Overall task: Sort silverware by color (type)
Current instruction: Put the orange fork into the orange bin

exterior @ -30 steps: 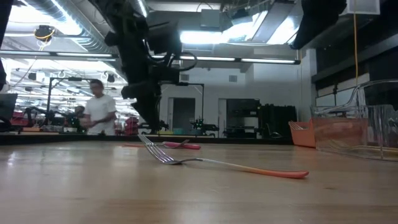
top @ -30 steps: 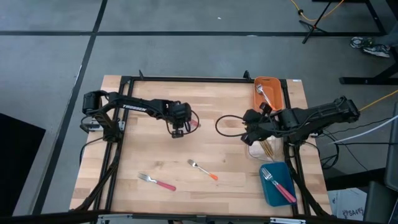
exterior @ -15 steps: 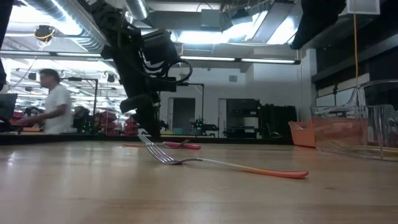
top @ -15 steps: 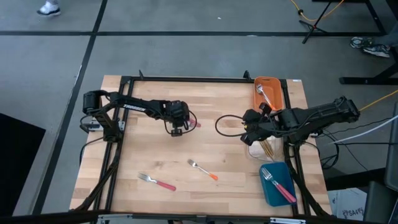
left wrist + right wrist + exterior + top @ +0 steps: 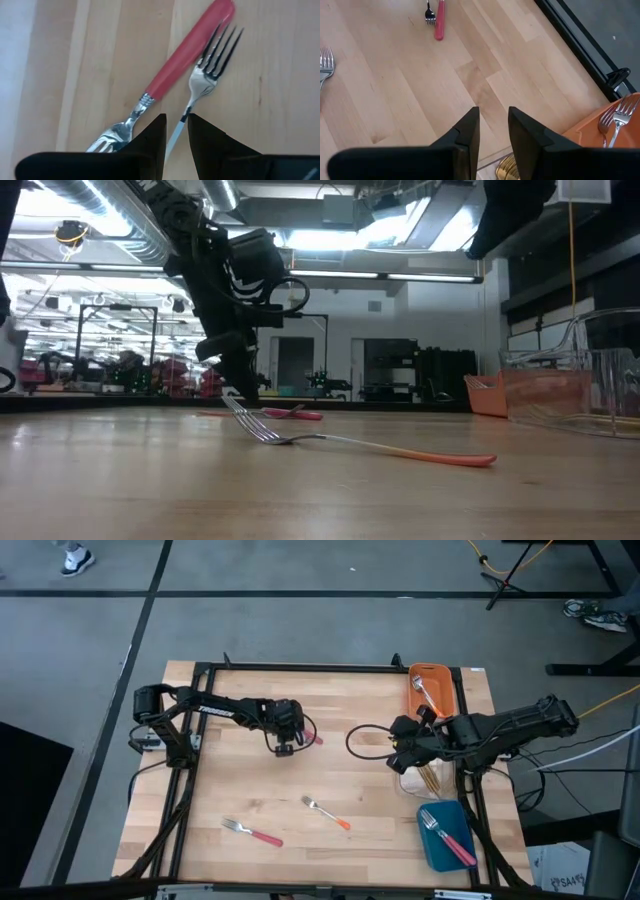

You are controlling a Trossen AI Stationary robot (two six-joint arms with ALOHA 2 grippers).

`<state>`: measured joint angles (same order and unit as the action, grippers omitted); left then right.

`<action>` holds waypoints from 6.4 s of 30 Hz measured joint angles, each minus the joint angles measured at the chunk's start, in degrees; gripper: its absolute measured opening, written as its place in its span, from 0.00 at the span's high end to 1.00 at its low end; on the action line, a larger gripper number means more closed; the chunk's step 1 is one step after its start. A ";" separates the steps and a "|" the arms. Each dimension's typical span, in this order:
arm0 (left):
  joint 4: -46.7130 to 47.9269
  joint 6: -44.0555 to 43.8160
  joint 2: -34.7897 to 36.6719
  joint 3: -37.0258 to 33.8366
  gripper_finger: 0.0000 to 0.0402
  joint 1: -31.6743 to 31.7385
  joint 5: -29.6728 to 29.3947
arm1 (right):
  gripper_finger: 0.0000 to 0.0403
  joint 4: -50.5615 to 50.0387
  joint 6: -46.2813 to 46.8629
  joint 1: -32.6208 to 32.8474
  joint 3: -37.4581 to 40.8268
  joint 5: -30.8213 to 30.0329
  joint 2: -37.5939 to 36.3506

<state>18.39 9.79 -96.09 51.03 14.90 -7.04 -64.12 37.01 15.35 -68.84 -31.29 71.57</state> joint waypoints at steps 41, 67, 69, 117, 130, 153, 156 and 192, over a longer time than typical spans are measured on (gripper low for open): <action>2.90 3.84 0.00 -2.46 0.82 3.63 2.13 | 0.78 0.00 0.00 0.00 0.02 0.02 0.00; -3.59 1.79 0.00 -5.14 0.82 4.77 6.59 | 0.78 0.13 -0.01 0.00 0.02 0.01 0.00; -3.56 0.40 -0.02 -5.14 0.82 5.45 8.00 | 0.78 0.13 0.01 0.00 0.02 0.02 0.00; -12.03 -11.35 -0.11 -5.20 1.00 4.02 22.59 | 0.78 0.15 0.00 0.01 0.02 0.02 0.00; -8.94 -11.19 -0.09 -5.20 0.99 1.18 14.92 | 0.78 0.15 -0.01 0.00 0.02 0.01 0.00; -7.06 -7.70 0.07 -5.05 0.99 -4.17 4.60 | 0.78 0.15 -0.01 0.02 0.02 0.02 0.00; -7.07 -7.70 0.07 -5.05 0.99 -4.17 4.62 | 0.78 0.15 -0.01 0.02 0.02 0.02 0.00; -8.21 -9.48 -0.07 -5.20 0.99 -4.28 2.69 | 0.78 -0.38 -0.01 0.02 0.02 0.02 -1.20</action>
<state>10.18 0.31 -96.16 45.82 10.62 -4.35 -64.50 36.99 15.38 -68.82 -31.27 70.37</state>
